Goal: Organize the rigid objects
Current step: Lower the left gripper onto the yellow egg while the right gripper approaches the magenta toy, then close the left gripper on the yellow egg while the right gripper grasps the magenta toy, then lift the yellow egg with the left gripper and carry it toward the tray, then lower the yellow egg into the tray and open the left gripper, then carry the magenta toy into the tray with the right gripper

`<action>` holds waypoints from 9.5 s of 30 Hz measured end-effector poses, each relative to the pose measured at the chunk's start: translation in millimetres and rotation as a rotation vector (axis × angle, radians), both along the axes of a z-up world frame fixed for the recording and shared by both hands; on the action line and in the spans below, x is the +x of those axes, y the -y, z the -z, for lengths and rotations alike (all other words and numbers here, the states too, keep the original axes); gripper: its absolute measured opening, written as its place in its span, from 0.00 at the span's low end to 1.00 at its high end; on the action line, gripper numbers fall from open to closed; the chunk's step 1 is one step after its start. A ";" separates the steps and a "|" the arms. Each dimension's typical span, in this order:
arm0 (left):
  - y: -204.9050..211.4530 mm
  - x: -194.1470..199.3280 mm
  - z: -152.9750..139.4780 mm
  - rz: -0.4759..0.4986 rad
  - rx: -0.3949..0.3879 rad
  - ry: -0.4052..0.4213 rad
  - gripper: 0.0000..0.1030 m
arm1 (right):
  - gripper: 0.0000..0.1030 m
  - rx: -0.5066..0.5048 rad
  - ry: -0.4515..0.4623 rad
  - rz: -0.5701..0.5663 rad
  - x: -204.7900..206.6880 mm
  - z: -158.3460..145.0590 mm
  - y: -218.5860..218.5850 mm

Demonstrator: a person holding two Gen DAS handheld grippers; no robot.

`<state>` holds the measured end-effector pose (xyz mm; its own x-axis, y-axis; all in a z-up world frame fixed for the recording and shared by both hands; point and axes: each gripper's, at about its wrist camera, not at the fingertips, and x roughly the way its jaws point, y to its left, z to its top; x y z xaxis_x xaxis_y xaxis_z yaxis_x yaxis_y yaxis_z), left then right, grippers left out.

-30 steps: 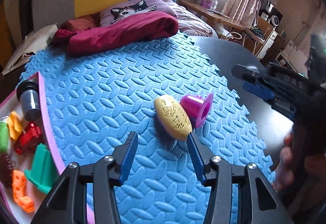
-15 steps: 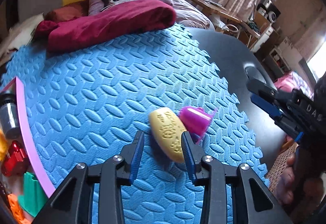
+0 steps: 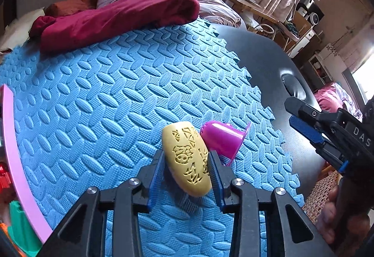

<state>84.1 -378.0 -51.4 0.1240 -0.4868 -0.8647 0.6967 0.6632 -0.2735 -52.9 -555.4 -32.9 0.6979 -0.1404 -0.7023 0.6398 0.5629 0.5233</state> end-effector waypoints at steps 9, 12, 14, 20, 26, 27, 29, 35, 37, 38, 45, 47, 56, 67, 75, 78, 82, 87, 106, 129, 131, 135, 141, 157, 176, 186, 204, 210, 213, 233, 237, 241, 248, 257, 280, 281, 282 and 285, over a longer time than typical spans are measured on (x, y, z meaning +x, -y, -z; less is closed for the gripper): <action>2.8 12.2 -7.0 0.021 -0.013 -0.039 0.37 | 0.46 0.017 0.019 -0.020 1.6 -0.4 -0.9; 13.3 15.0 -3.3 0.034 0.008 -0.056 0.44 | 0.46 0.025 0.029 -0.024 1.7 -0.7 -1.0; 21.6 13.2 1.7 0.050 0.039 -0.043 0.46 | 0.46 0.033 0.037 -0.028 2.0 -0.4 -0.8; 25.7 5.6 11.8 0.064 0.069 0.006 0.49 | 0.47 0.047 0.040 -0.030 2.6 1.0 -0.4; 3.0 -16.2 12.1 0.086 0.048 0.112 0.42 | 0.47 0.036 0.030 -0.038 3.7 1.5 -1.2; -3.4 -20.1 12.4 0.090 0.042 0.116 0.42 | 0.47 0.037 0.027 -0.040 3.9 2.0 -1.2; -16.3 -28.9 12.0 0.096 0.037 0.133 0.42 | 0.47 0.041 0.021 -0.048 5.3 3.6 -1.5; -49.2 -52.8 14.2 0.105 0.007 0.174 0.42 | 0.47 0.024 -0.020 -0.135 17.9 6.8 -14.3; -55.4 -60.1 15.1 0.109 0.000 0.199 0.41 | 0.47 0.005 -0.036 -0.192 25.2 6.1 -23.5; -57.9 -61.8 15.5 0.110 -0.006 0.201 0.41 | 0.47 -0.015 -0.042 -0.213 28.8 4.4 -27.3; -65.0 -64.2 17.3 0.101 -0.044 0.214 0.41 | 0.48 -0.352 -0.159 -0.528 78.1 -33.7 -62.3; -68.5 -65.1 17.1 0.100 -0.050 0.218 0.41 | 0.49 -0.421 -0.247 -0.654 99.1 -32.8 -74.3; -73.8 -64.7 17.1 0.094 -0.077 0.214 0.41 | 0.28 -0.507 -0.645 -0.867 132.3 26.9 -89.5; -80.6 -69.5 16.9 0.080 -0.081 0.219 0.41 | 0.28 -0.297 -0.382 -0.741 79.6 22.9 -72.3; -77.7 -69.1 17.0 0.076 -0.075 0.224 0.41 | 0.28 0.042 -0.171 -0.578 53.8 34.8 -39.7; -77.5 -68.3 17.0 0.075 -0.075 0.221 0.41 | 0.30 0.110 -0.172 -0.576 50.8 40.2 -34.3; -77.6 -67.9 17.0 0.076 -0.075 0.220 0.41 | 0.43 0.116 -0.200 -0.647 50.1 40.4 -39.7; -78.1 -67.3 17.0 0.074 -0.077 0.218 0.41 | 0.56 0.089 -0.255 -0.725 45.4 34.7 -44.4; -79.6 -69.0 16.8 0.066 -0.077 0.224 0.41 | 0.68 -0.279 -0.427 -0.747 53.0 30.6 -97.9; -80.6 -79.7 14.7 0.017 -0.038 0.262 0.41 | 0.55 -0.324 -0.296 -0.618 55.7 36.5 -90.9; -84.2 -81.1 13.5 0.015 -0.042 0.248 0.41 | 0.55 -0.326 -0.296 -0.615 55.5 36.5 -90.7; -93.8 -84.3 7.0 0.000 -0.050 0.238 0.41 | 0.55 -0.326 -0.296 -0.602 54.5 36.3 -88.8; -113.6 -89.4 -19.0 -0.027 -0.094 0.275 0.41 | 0.55 -0.334 -0.298 -0.598 53.8 35.9 -90.4; -185.0 -79.7 -56.4 -0.166 -0.123 0.322 0.41 | 0.55 -0.369 -0.305 -0.607 54.1 35.4 -93.9; -325.4 -48.9 -27.7 -0.362 -0.163 0.110 0.41 | 0.56 -0.367 -0.308 -0.618 55.2 34.6 -95.0; -296.1 -16.0 -1.3 -0.303 -0.065 0.118 0.37 | 0.55 -0.370 -0.309 -0.619 55.1 34.3 -95.4; -322.8 -28.1 -16.9 -0.429 -0.034 0.210 0.59 | 0.56 -0.371 -0.309 -0.621 56.0 34.5 -95.0; -331.8 -37.9 -27.4 -0.501 0.007 0.288 0.59 | 0.55 -0.390 -0.313 -0.626 55.5 33.3 -97.4; -332.7 -39.5 -27.9 -0.525 0.019 0.292 0.59 | 0.55 -0.397 -0.314 -0.627 55.6 32.9 -97.9; -336.8 -48.4 -28.3 -0.547 0.008 0.285 0.59 | 0.55 -0.396 -0.286 -0.686 54.2 28.8 -133.7; -338.0 -50.8 -28.3 -0.544 0.012 0.290 0.62 | 0.55 -0.378 -0.252 -0.704 55.7 23.8 -150.1; -341.8 -52.0 -30.0 -0.553 0.004 0.294 0.63 | 0.55 -0.371 -0.224 -0.723 57.1 20.9 -167.5; -352.0 -52.8 -33.8 -0.573 0.002 0.314 0.63 | 0.55 -0.341 -0.150 -0.746 57.8 11.2 -196.5; -382.0 -46.1 -28.8 -0.656 0.010 0.298 0.63 | 0.55 -0.344 0.004 -0.912 79.8 -23.9 -271.2; -400.5 -37.2 -15.5 -0.703 0.005 0.253 0.65 | 0.60 -0.382 -0.020 -1.103 136.0 2.7 -355.0; -400.7 -37.2 -15.9 -0.703 0.004 0.253 0.65 | 0.66 -0.394 -0.022 -1.089 135.0 2.6 -353.7; -400.7 -37.5 -16.3 -0.703 0.003 0.255 0.66 | 0.66 -0.396 -0.016 -1.085 133.3 2.0 -353.1; -400.9 -38.1 -17.0 -0.704 0.000 0.257 0.67 | 0.67 -0.412 -0.035 -1.062 133.1 2.9 -351.9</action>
<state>46.1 22.9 -34.4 0.6041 -0.2179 -0.7666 0.1494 0.9758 -0.1596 80.2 -203.5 -35.8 0.5829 0.2853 -0.7608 -0.2524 0.9536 0.1642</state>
